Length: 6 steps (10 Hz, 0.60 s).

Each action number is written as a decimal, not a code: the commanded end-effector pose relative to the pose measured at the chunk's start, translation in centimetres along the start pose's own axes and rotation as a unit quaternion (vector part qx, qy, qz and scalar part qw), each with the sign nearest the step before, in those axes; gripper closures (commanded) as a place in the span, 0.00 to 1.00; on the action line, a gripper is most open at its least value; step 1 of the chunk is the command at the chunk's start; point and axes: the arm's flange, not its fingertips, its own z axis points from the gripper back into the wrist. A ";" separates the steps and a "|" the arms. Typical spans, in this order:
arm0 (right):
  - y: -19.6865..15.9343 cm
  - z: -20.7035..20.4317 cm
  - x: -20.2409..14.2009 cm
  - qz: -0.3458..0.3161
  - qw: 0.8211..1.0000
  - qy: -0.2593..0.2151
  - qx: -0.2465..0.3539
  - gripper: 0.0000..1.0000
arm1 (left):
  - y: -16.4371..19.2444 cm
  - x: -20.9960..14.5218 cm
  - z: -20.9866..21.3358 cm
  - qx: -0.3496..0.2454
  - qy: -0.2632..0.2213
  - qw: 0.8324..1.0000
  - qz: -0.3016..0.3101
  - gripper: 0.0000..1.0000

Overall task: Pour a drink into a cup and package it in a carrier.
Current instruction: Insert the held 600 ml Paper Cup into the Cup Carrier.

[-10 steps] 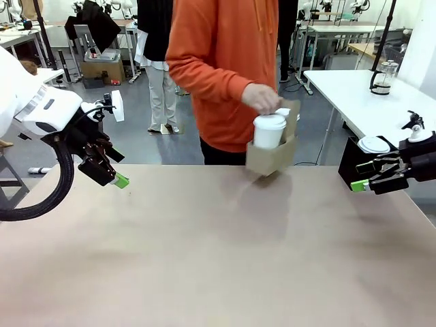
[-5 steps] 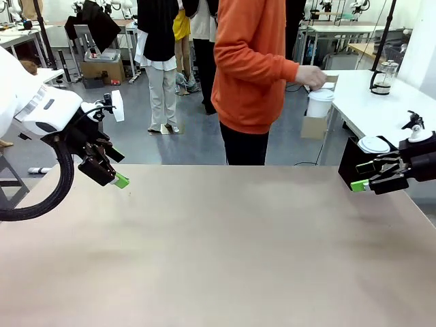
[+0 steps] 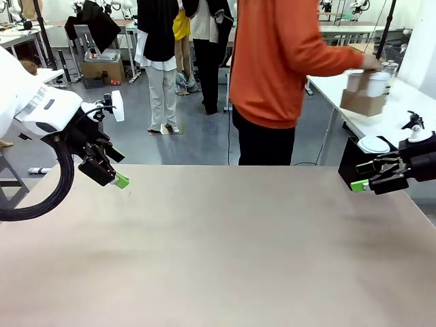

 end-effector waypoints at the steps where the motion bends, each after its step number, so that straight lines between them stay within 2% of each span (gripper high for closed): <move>1: -0.1 0.1 0.1 0.005 1.000 0.000 0.002 0.00 | 0.0 0.1 0.0 -0.004 -0.005 1.000 0.009 0.00; 6: -0.1 0.1 0.1 0.005 1.000 0.000 0.002 0.00 | 0.0 0.1 0.0 -0.004 -0.005 1.000 0.009 0.00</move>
